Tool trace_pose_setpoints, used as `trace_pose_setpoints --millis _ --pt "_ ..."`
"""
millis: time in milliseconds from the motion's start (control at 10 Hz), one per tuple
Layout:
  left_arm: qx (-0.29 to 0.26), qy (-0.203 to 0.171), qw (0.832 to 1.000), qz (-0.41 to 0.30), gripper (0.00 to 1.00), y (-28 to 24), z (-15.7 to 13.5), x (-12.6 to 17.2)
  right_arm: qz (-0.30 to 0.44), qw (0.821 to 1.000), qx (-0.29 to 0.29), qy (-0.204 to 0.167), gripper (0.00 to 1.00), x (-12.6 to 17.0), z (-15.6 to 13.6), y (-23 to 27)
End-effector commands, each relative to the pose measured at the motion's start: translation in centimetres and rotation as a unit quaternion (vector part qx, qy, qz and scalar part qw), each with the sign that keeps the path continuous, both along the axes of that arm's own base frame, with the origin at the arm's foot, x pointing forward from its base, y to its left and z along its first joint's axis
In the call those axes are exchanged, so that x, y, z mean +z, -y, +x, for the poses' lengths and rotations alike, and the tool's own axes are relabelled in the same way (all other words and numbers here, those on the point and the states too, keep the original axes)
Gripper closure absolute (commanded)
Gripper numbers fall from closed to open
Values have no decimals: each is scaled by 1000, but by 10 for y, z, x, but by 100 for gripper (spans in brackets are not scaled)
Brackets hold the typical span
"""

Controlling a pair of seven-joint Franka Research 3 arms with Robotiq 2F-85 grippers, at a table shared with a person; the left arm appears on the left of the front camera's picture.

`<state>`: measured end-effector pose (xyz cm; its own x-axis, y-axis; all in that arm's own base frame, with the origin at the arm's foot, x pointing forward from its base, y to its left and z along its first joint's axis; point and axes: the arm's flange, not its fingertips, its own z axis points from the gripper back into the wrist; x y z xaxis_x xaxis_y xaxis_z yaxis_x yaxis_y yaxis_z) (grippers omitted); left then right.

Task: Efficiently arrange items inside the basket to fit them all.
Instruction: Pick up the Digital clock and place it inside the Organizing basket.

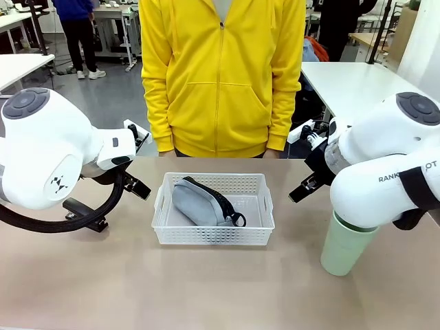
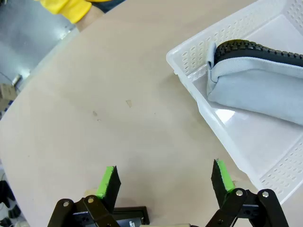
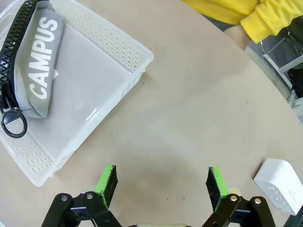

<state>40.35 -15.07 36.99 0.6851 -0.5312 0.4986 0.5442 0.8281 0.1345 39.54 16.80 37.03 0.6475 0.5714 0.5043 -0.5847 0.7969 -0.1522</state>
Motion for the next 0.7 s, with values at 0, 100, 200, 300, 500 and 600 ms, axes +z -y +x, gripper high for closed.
trace_pose_setpoints --millis 0,100,200,300,500,600 --pt "0 0 1000 0 0 0 0 0 0 1000 0 0 0 0 0 0" --pt "0 0 1000 0 0 0 0 0 0 1000 0 0 0 0 0 0" --pt "0 0 1000 0 0 0 0 0 0 1000 0 0 0 0 0 0" --pt "0 0 1000 0 0 0 0 0 0 1000 0 0 0 0 0 0" --pt "0 0 1000 0 0 0 0 0 0 1000 0 0 0 0 0 0" --pt "0 0 1000 0 0 0 0 0 0 1000 0 0 0 0 0 0"
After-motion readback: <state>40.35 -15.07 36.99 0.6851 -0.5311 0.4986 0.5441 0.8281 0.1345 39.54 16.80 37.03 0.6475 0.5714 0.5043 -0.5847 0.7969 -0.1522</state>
